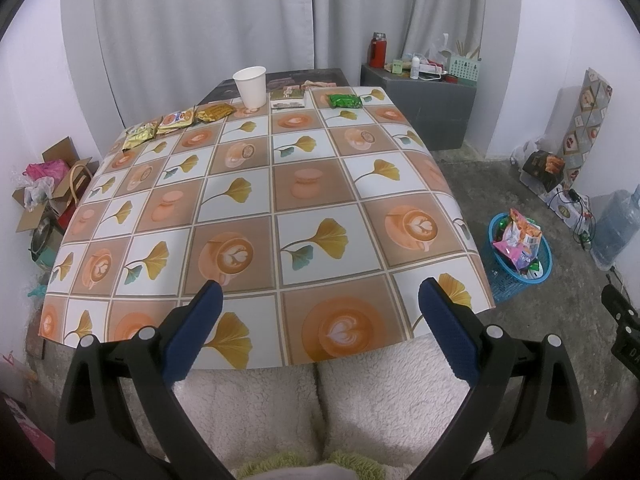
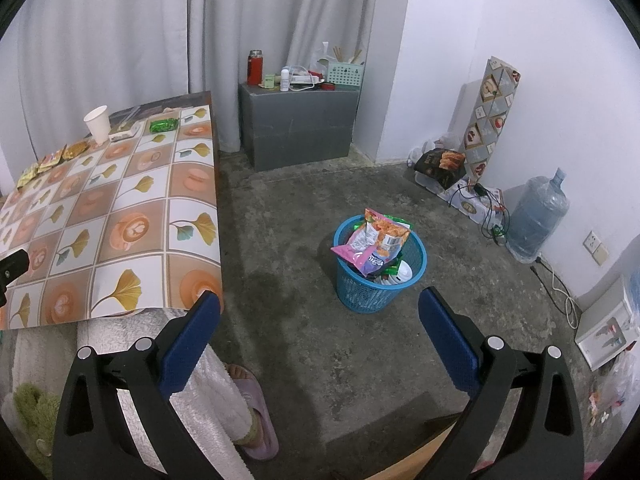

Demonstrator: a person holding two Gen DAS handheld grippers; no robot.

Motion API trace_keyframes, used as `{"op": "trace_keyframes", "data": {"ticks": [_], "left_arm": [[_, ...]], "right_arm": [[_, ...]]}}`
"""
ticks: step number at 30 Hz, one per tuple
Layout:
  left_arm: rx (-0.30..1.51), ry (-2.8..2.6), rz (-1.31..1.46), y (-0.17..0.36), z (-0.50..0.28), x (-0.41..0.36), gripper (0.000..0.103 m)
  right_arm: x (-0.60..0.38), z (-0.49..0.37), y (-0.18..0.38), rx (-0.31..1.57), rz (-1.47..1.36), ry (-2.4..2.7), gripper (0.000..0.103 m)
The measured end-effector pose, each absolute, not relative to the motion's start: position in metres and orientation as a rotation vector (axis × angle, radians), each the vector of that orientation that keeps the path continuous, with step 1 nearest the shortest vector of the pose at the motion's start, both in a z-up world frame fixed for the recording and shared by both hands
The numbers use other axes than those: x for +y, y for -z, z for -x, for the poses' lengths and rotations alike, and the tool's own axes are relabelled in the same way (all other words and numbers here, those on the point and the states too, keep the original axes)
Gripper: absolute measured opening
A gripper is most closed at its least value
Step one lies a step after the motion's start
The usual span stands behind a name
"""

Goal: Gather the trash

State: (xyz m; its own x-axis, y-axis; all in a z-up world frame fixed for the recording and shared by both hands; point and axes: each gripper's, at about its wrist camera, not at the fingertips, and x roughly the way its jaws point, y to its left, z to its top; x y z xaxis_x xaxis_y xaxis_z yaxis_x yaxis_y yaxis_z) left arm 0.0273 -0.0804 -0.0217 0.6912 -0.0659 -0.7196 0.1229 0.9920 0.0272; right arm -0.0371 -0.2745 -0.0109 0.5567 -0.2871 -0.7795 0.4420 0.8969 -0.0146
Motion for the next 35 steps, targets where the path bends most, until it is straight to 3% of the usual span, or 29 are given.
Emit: {"op": "trace_keyframes", "data": {"ticks": [35], "left_arm": [[0.803,0.109,-0.071,0.0204,-0.0286,-0.0805,0.094]], "right_arm": [[-0.2698,0.0375,0.0115,0.879,-0.194,0.440,0.096]]}}
